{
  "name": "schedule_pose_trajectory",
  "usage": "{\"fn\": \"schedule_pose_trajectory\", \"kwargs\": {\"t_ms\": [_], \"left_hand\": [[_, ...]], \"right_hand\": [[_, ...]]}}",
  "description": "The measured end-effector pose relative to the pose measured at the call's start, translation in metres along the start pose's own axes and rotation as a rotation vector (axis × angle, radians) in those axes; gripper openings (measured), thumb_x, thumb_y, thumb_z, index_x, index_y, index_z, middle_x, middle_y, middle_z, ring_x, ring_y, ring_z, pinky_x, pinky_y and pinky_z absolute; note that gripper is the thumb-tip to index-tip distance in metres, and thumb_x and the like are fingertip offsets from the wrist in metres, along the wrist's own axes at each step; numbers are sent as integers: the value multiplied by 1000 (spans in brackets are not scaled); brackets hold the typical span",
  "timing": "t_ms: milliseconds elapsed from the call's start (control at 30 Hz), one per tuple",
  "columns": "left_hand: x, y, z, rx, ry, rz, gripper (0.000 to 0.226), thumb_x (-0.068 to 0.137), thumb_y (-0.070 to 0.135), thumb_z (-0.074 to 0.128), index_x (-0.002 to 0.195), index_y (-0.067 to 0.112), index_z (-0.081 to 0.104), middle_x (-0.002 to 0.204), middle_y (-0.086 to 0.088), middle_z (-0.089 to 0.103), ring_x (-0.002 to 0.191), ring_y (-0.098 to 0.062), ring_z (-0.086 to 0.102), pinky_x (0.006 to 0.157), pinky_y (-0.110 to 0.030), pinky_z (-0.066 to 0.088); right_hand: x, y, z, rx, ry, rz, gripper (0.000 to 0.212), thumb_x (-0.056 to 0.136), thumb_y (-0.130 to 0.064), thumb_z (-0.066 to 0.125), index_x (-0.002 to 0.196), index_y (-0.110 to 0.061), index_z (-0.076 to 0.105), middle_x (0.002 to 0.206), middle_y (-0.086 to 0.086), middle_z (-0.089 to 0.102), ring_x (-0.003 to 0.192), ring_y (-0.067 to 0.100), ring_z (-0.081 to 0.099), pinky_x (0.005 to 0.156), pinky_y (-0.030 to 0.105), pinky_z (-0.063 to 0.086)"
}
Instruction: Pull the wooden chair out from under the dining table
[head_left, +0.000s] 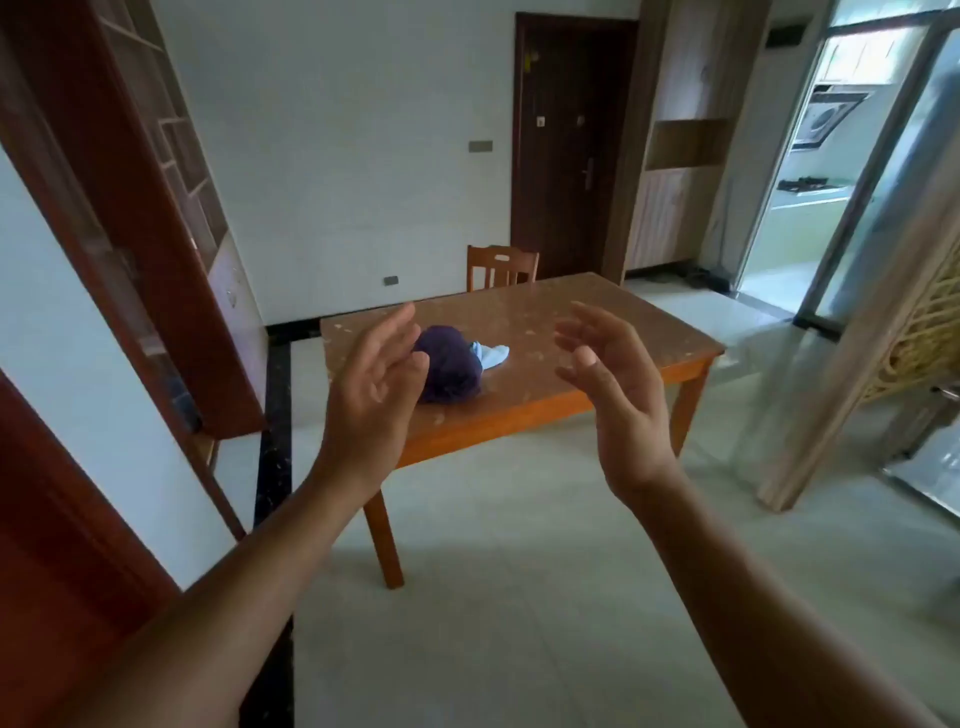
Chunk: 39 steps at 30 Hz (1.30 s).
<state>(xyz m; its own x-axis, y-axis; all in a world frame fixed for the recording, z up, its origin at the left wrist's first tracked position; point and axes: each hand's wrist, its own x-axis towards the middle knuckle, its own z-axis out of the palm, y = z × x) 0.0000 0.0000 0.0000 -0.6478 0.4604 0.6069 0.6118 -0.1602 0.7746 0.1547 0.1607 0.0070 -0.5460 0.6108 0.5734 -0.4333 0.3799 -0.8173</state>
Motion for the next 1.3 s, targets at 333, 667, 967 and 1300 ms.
{"fn": "schedule_pose_trajectory", "kwargs": {"t_ms": [333, 667, 967, 1300], "left_hand": [[82, -103, -107, 73, 11, -43, 53, 100, 37, 55, 150, 19, 49, 141, 25, 54, 131, 13, 52, 96, -5, 43], [193, -248, -169, 61, 49, -74, 51, 99, 41, 55, 148, 28, 50, 150, 15, 54, 139, -3, 52, 104, -16, 46], [339, -373, -242, 35, 143, -108, 58, 96, 42, 53, 147, 16, 50, 151, 8, 55, 138, -6, 54, 103, -15, 45], [484, -518, -319, 45, 163, -152, 64, 93, 51, 50, 147, 16, 51, 149, 5, 57, 137, -7, 54, 110, -28, 47]], "right_hand": [[77, 68, 141, 12, -10, 33, 51, 89, -47, 60, 132, -21, 60, 126, 4, 68, 120, 20, 66, 104, 50, 55], [186, 191, 279, 80, -142, 68, 43, 99, -28, 54, 138, -11, 54, 117, -3, 70, 102, 22, 70, 88, 26, 60], [329, 311, 405, 96, -209, 73, 51, 96, -40, 57, 137, -8, 55, 128, 3, 67, 119, 14, 67, 97, 30, 56], [444, 420, 548, 101, -208, 65, 46, 95, -39, 55, 136, -19, 55, 133, 13, 62, 126, 31, 61, 105, 50, 53]]}}
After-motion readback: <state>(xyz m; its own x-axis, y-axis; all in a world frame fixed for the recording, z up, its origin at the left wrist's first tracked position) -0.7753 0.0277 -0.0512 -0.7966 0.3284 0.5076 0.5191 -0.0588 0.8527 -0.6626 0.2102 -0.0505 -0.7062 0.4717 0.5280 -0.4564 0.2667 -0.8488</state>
